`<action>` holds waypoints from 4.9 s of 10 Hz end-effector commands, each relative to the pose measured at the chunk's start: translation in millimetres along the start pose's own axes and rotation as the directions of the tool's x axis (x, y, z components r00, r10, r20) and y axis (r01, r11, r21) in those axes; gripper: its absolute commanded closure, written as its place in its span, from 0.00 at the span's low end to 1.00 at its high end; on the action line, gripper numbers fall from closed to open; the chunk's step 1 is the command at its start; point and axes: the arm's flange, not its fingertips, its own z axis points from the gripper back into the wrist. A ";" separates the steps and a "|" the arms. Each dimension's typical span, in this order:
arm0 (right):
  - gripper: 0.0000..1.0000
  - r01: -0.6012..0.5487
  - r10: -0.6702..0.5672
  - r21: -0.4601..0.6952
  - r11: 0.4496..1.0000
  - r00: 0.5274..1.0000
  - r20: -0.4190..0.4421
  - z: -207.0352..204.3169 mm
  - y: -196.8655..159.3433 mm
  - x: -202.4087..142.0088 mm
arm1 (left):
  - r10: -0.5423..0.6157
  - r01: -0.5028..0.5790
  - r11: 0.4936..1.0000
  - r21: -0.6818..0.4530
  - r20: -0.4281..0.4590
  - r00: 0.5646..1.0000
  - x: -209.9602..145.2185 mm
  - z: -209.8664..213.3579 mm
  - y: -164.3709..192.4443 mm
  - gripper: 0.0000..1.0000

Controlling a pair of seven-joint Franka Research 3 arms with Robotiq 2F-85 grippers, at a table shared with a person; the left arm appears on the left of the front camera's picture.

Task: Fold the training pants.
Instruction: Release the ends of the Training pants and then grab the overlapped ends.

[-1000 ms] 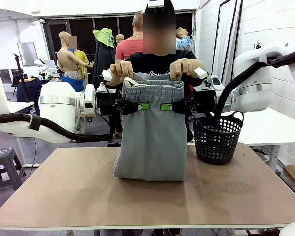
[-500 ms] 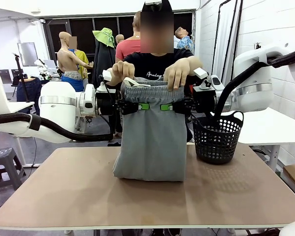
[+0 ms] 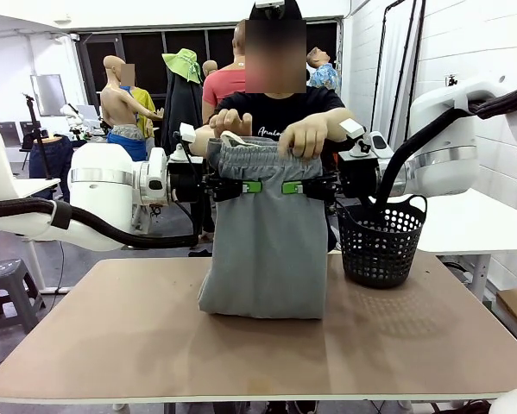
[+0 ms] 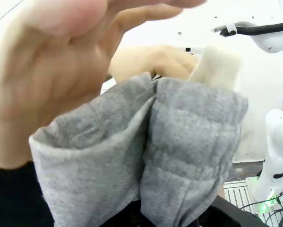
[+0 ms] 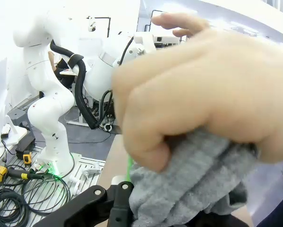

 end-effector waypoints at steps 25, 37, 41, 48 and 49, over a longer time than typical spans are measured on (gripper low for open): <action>1.00 -0.004 0.004 0.000 1.000 1.000 0.028 -1.1 2.3 -1.6 | -0.003 0.003 1.000 0.007 0.009 1.000 3.7 -0.1 -1.0 1.00; 1.00 -0.004 0.004 0.000 1.000 1.000 0.028 -1.1 2.3 -1.6 | -0.003 0.003 1.000 0.007 0.009 1.000 3.7 -0.1 -1.0 1.00; 1.00 -0.004 0.004 0.000 1.000 1.000 0.028 -1.1 2.3 -1.6 | -0.003 0.003 1.000 0.007 0.009 1.000 3.7 -0.1 -1.0 1.00; 0.06 0.071 -0.072 0.018 0.997 0.997 0.041 1.7 -0.8 1.4 | 0.017 -0.018 1.000 0.013 0.047 0.999 -2.9 10.3 -5.4 0.02; 0.00 0.071 -0.071 0.013 0.997 0.997 0.039 2.0 -1.6 1.3 | 0.016 -0.017 1.000 0.016 0.054 0.998 -2.8 11.7 -5.4 0.00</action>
